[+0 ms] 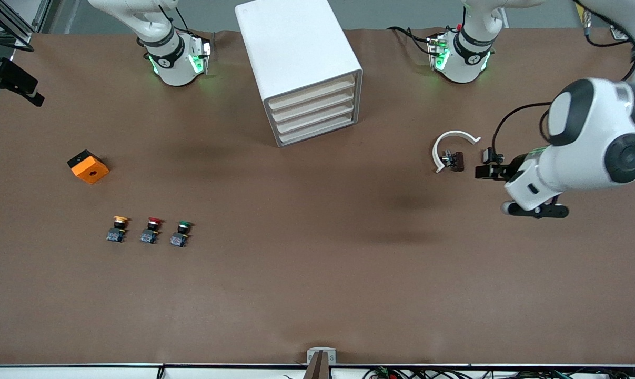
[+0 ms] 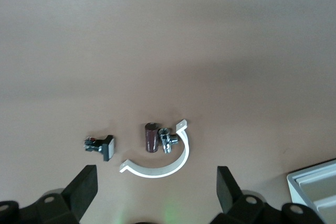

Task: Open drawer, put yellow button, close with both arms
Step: 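Reach the left gripper toward the drawer while the right gripper approaches the buttons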

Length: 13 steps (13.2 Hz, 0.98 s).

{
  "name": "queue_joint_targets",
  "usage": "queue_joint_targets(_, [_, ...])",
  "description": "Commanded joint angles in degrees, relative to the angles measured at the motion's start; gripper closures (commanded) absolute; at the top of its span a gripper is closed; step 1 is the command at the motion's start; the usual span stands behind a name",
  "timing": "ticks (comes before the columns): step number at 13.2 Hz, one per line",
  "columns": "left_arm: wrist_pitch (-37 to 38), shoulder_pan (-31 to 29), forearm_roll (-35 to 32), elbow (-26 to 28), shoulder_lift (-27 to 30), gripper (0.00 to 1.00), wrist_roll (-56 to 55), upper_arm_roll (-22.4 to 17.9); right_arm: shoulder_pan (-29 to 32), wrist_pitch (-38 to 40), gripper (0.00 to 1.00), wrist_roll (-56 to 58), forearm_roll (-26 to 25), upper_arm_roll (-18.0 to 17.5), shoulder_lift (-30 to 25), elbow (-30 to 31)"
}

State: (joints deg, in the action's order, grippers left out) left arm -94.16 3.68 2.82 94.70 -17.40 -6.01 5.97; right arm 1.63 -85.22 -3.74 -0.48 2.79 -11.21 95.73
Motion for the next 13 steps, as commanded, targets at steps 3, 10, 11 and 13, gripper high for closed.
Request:
queue_joint_targets(3, [-1.73,5.8,-0.36,-1.54,-6.84,0.0,-11.46,0.18,2.42,-0.3,0.0,0.75,-0.22,-0.41,5.82,-0.72])
queue_joint_targets(10, [-0.33,12.75,11.31,-5.65,-13.87,0.0,-49.13,1.24,5.05,-1.26,0.0,1.28,-0.49,-0.41,14.79,-3.27])
queue_joint_targets(11, [0.46,13.71,14.12,-7.32,-15.1,0.0,-54.32,1.24,5.92,-1.7,0.0,1.37,-0.49,-0.41,15.77,-3.62])
queue_joint_targets(13, [4.48,15.21,19.4,-9.01,-16.78,0.0,-63.73,1.24,6.2,-5.2,0.0,2.33,-0.22,-0.41,16.83,-2.22])
